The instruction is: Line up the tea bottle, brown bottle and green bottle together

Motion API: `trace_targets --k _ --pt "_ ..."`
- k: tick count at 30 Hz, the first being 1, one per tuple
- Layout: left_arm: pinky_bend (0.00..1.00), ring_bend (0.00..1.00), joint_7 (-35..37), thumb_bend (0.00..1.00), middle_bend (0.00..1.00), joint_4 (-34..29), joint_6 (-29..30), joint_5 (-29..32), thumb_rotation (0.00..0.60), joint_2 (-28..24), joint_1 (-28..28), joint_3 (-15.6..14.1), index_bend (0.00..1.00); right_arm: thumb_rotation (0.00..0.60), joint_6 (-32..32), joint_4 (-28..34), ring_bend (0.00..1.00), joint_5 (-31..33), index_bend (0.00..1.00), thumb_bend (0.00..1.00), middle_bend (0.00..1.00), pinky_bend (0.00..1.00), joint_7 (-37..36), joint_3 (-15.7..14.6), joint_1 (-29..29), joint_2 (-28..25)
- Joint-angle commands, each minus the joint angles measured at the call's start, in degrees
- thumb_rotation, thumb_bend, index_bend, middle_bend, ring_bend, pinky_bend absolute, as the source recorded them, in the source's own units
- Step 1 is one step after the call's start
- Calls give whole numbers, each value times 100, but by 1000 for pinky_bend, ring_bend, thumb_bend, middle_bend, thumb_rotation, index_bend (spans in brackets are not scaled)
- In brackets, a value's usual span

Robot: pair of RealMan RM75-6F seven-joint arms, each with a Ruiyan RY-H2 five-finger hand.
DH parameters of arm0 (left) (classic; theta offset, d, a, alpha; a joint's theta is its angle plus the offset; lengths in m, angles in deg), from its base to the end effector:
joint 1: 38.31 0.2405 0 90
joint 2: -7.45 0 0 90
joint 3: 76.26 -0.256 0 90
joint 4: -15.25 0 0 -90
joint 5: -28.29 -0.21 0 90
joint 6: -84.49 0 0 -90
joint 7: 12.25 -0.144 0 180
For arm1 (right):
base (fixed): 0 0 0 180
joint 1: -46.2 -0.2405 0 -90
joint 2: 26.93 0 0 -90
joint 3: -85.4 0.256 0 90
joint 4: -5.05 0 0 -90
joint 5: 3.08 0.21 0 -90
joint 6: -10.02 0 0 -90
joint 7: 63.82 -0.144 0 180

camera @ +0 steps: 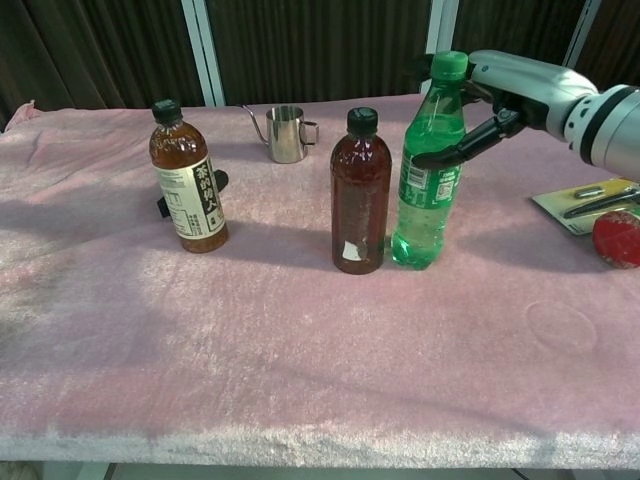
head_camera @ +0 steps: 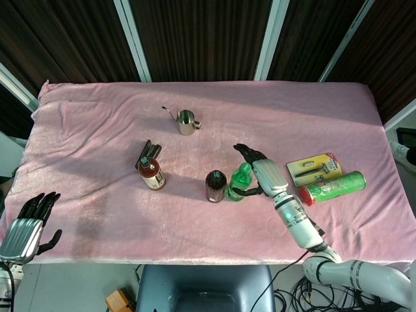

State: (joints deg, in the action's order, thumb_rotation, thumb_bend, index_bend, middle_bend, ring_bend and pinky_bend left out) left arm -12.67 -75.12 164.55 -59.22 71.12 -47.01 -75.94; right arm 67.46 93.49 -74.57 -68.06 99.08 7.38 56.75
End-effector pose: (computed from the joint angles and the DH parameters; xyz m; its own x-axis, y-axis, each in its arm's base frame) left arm -0.3119 0.1924 0.1463 0.4518 0.1001 0.8865 0.8913 -0.0937 -0.4436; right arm -0.1431 -0.3456 0.0243 0.0821 -0.2823 0.9558 -0.9442 -0.3290 -0.0161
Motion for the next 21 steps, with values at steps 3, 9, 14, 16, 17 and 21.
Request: trace_targets --k 3,9,14,16,17,21 --pt "101 6 495 366 18 226 -230 -26 600 70 -237 120 0 600 641 758 29 -710 0 276 15 183 260 -446 522 -806" --pt "93 0 1659 367 0 1235 -752 -12 600 629 -877 471 0 600 1564 1193 0 -985 0 276 0 48 2124 -1232 1446 -1784" --pt "88 0 2875 353 0 1950 -941 -78 600 1180 -1346 702 0 600 2480 832 0 -1266 0 276 0 22 2183 -1600 2223 -1799" --pt "86 0 3412 344 0 2233 -966 -100 600 1430 -1512 775 0 600 2701 574 0 -1358 0 276 0 21 1929 -1694 2456 -1764" --pt "85 0 3664 340 0 2330 -982 -108 600 1523 -1577 797 0 600 2781 455 0 -1395 0 276 0 21 1841 -1715 2534 -1739" --pt "85 0 4930 330 0 2577 -1215 -81 600 1864 -1906 884 0 600 3000 65 0 -1521 0 276 0 21 1620 -1711 2743 -1619"
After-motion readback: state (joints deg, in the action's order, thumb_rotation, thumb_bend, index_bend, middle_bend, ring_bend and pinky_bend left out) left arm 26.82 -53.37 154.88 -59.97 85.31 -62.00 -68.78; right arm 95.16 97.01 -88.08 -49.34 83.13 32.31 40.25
